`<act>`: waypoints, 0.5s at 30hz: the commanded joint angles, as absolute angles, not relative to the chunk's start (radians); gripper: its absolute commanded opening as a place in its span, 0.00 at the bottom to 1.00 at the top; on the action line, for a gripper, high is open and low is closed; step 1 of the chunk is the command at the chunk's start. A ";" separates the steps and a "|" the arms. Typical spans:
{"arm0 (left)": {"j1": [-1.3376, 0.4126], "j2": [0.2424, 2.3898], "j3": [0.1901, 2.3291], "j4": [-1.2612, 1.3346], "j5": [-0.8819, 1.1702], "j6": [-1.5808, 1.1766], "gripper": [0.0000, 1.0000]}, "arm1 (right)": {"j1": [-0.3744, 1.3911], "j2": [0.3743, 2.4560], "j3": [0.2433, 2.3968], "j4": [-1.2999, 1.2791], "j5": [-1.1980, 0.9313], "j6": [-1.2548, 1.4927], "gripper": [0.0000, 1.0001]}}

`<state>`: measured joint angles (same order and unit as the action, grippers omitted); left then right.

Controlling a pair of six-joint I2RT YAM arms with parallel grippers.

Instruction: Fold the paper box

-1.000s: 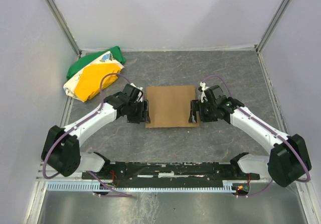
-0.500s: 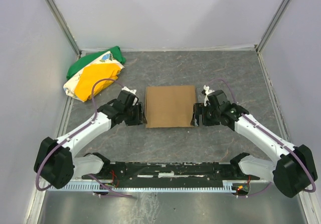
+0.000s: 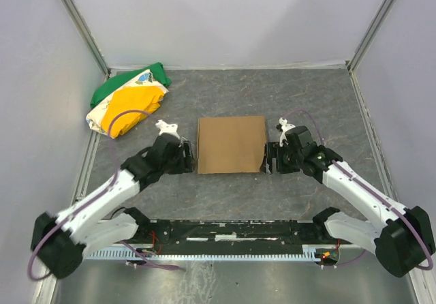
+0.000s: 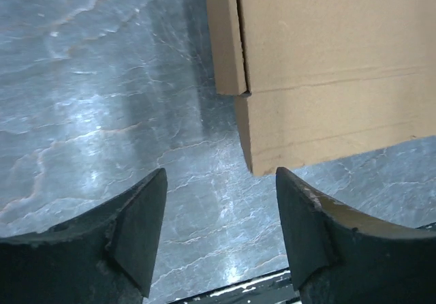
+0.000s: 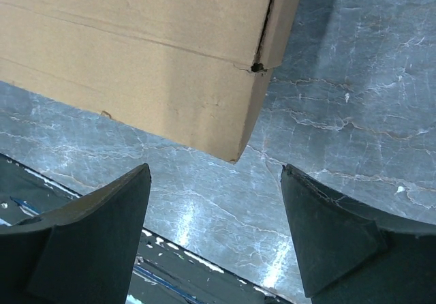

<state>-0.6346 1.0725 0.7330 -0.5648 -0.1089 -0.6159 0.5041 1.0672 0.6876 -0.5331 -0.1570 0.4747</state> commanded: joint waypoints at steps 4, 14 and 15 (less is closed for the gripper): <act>-0.719 0.412 0.384 -0.325 -0.412 -0.754 0.78 | 0.510 1.004 0.676 -0.486 -0.167 0.491 0.85; -0.719 0.539 0.298 -0.099 -0.424 -0.839 0.78 | 0.501 1.129 0.737 -0.431 -0.140 0.525 0.95; -0.719 0.593 0.321 -0.059 -0.451 -0.822 0.78 | 0.494 1.154 0.763 -0.430 -0.127 0.521 0.98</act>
